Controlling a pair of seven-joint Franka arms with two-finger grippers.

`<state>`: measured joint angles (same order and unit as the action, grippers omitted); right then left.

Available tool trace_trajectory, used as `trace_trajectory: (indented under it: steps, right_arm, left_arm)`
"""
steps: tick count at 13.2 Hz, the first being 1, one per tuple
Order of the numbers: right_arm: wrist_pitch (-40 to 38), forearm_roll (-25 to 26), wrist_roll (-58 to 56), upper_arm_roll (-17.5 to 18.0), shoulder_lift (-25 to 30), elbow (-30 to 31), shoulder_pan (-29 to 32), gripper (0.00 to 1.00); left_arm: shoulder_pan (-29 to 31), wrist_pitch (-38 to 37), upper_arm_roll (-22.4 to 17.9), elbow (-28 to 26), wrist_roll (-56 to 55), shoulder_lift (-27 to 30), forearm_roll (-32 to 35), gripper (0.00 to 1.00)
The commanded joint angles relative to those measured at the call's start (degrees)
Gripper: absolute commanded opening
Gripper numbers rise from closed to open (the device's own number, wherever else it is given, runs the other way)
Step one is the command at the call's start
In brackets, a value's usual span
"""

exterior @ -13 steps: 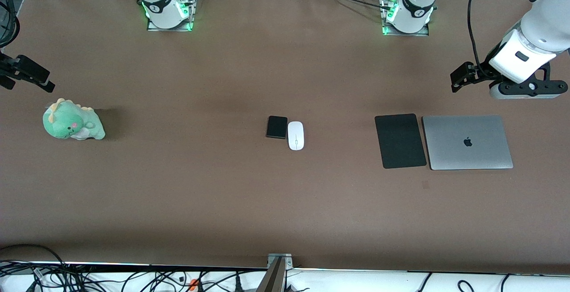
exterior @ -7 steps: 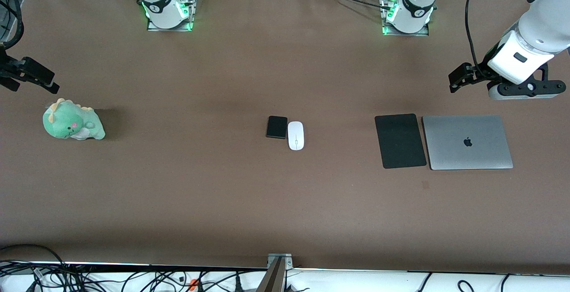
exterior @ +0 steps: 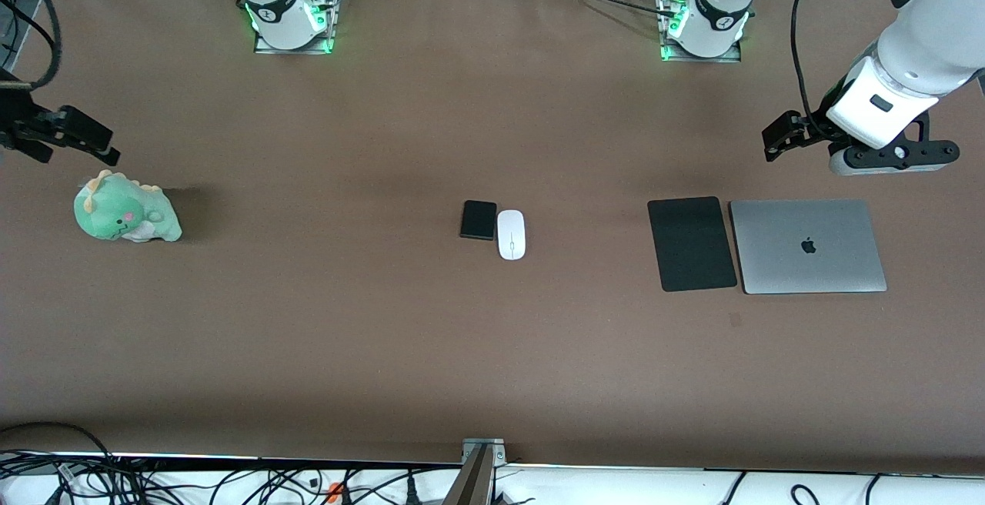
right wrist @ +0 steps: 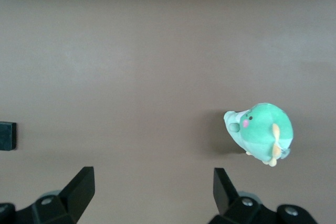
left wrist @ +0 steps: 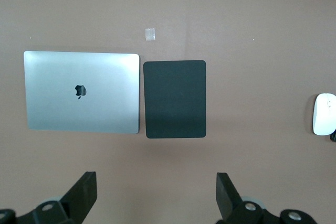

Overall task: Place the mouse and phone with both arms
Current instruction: 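Move the left gripper toward the white mouse while the right gripper advances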

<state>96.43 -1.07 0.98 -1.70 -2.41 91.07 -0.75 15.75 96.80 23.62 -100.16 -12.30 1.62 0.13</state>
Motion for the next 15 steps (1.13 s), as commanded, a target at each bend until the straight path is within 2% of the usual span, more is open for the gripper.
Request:
trace_trajectory:
  steps: [1, 3, 5, 9, 12, 15]
  right_arm:
    - [-0.01, 0.89, -0.81, -0.15, -2.33, 0.68, -2.32, 1.00]
    - [-0.01, 0.81, -0.11, -0.15, -4.79, 0.69, -3.47, 1.00]
    - [0.07, 0.46, 2.07, -0.06, -6.72, 1.12, -5.83, 1.00]
    - [6.47, -0.34, 10.15, -0.06, -9.62, 3.41, -11.72, 1.00]
    - [7.45, -0.25, 19.12, -0.06, -12.87, 3.41, -17.87, 1.00]
    - [8.42, -0.25, 21.68, -0.06, -15.07, 3.41, -21.04, 1.00]
  left_arm:
    - [-0.19, -0.91, 0.29, 1.28, -0.88, -1.09, -2.05, 1.00]
    - [-0.19, -0.56, 0.29, 1.02, -2.46, -1.97, -4.08, 1.00]
    - [-0.28, 0.05, 1.94, 0.84, -4.21, -3.54, -4.34, 1.00]
    - [-0.28, 5.14, 5.99, -0.04, -11.06, -8.03, -4.35, 1.00]
    - [-0.28, 10.23, 9.41, -1.26, -15.02, -11.63, -4.35, 1.00]
    - [-1.41, 14.72, 11.18, -2.59, -18.27, -14.10, -3.73, 1.00]
